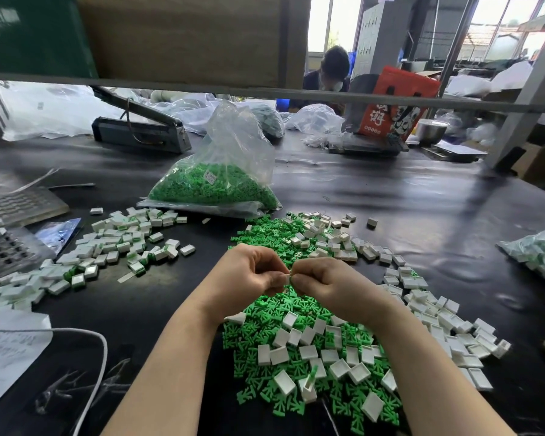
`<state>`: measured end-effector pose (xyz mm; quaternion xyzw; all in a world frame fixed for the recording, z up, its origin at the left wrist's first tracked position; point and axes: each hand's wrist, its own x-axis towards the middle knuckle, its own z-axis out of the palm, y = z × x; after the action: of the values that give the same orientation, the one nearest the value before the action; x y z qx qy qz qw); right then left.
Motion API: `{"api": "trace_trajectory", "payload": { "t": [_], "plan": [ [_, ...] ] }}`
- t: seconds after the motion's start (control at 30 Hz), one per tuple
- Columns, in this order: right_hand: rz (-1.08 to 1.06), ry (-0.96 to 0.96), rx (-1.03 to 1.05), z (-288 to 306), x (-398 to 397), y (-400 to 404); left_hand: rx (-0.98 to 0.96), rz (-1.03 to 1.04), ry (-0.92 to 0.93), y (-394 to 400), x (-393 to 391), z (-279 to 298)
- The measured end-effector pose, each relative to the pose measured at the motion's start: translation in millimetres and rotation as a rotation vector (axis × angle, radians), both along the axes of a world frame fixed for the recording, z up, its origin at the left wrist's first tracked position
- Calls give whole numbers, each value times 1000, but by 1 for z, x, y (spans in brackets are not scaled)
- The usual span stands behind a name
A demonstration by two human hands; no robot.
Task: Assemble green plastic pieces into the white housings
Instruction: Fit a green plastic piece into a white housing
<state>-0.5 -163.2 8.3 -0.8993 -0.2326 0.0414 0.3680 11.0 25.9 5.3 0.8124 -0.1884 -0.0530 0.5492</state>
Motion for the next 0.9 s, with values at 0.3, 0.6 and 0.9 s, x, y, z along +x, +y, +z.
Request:
{"api": "trace_trajectory", "payload": {
  "t": [0.3, 0.6, 0.9],
  "plan": [
    [-7, -3, -87, -2, 0, 3, 109, -2, -35, 1, -2, 1],
    [-22, 31, 137, 0, 0, -1, -81, 34, -8, -1, -5, 4],
    [-55, 306, 619, -1, -1, 4, -301, 153, 13, -6, -10, 12]
  ]
}}
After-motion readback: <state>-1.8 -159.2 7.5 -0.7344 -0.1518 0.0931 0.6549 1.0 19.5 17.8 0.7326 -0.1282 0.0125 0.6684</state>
